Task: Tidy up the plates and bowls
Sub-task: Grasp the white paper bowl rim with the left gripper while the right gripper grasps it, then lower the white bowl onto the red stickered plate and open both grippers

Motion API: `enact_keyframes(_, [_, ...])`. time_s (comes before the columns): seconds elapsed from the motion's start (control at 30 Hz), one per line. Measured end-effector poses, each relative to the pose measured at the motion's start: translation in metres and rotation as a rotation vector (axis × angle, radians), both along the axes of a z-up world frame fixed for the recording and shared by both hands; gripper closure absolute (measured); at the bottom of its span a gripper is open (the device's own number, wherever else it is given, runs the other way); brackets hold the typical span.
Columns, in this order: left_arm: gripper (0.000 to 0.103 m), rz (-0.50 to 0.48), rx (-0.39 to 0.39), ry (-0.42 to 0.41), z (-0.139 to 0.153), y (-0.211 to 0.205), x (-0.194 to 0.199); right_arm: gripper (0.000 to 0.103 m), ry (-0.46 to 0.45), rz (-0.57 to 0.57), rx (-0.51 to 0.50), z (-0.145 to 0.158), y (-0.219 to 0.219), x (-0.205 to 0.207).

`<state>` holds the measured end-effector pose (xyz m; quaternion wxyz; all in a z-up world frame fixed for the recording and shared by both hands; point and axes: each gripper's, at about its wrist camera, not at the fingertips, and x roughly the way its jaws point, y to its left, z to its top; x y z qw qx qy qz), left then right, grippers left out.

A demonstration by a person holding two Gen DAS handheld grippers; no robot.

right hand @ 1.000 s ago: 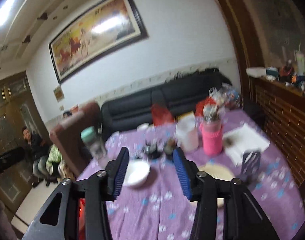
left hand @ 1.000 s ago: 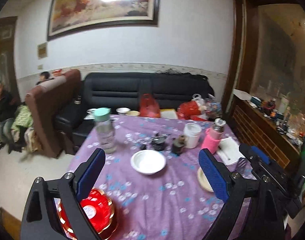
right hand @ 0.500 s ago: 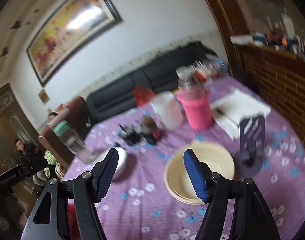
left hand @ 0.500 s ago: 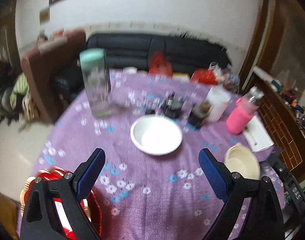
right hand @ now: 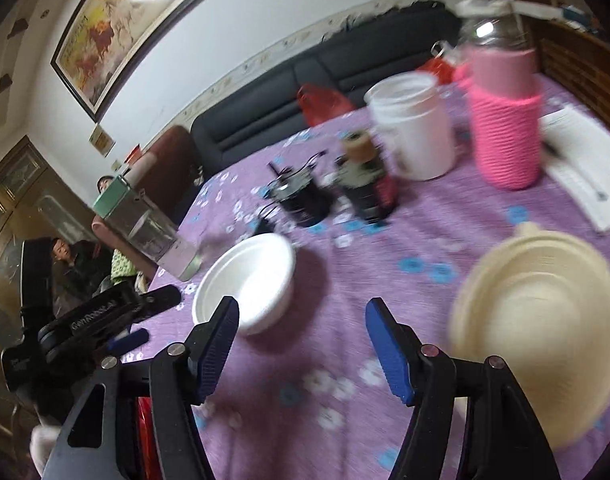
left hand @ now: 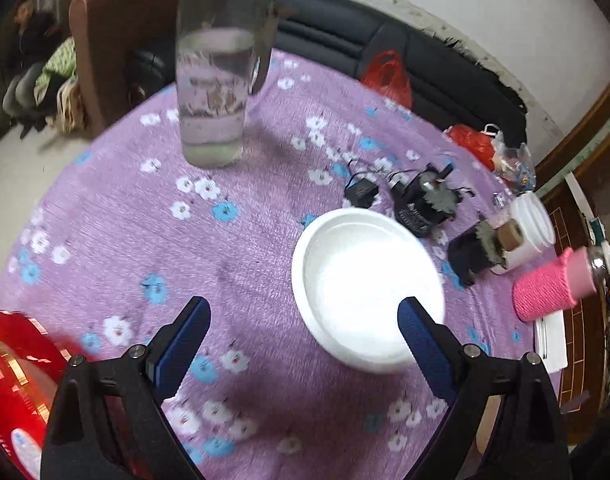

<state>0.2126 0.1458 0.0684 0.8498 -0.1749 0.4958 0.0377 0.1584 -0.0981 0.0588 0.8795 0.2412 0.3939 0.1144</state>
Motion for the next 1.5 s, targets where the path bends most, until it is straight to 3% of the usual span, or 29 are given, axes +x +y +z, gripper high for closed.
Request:
enact_keyframes(0.07, [0.009, 0.001, -0.008, 0.030, -0.012, 0.000, 0.011, 0.041, 0.034, 0.011, -0.011, -0.006, 0.013, 0.020])
enact_keyframes(0.3, [0.013, 0.019, -0.050, 0.088, -0.036, 0.008, 0.039, 0.046, 0.106, 0.031, -0.047, -0.024, 0.036, 0.058])
enact_keyframes(0.5, [0.059, -0.054, -0.086, 0.158, -0.051, -0.008, 0.045, 0.074, 0.164, 0.072, -0.021, -0.042, 0.047, 0.067])
enact_keyframes(0.57, [0.081, -0.082, -0.096, 0.171, -0.053, -0.014, 0.043, 0.084, 0.172, 0.077, 0.002, -0.044, 0.045, 0.066])
enact_keyframes(0.8, [0.081, -0.127, -0.052, 0.114, -0.027, -0.024, 0.012, 0.085, 0.130, 0.069, 0.006, -0.022, 0.038, 0.039])
enact_keyframes(1.13, [0.081, -0.151, 0.001, -0.040, 0.039, -0.006, -0.063, 0.085, -0.004, 0.107, -0.042, 0.046, 0.063, -0.028])
enact_keyframes(1.37, [0.081, -0.123, 0.075, -0.123, 0.078, 0.045, -0.137, 0.085, -0.065, 0.208, -0.046, 0.081, 0.110, -0.077])
enact_keyframes(1.5, [0.081, -0.063, 0.141, -0.140, 0.084, 0.082, -0.176, 0.084, -0.065, 0.317, -0.031, 0.082, 0.156, -0.100])
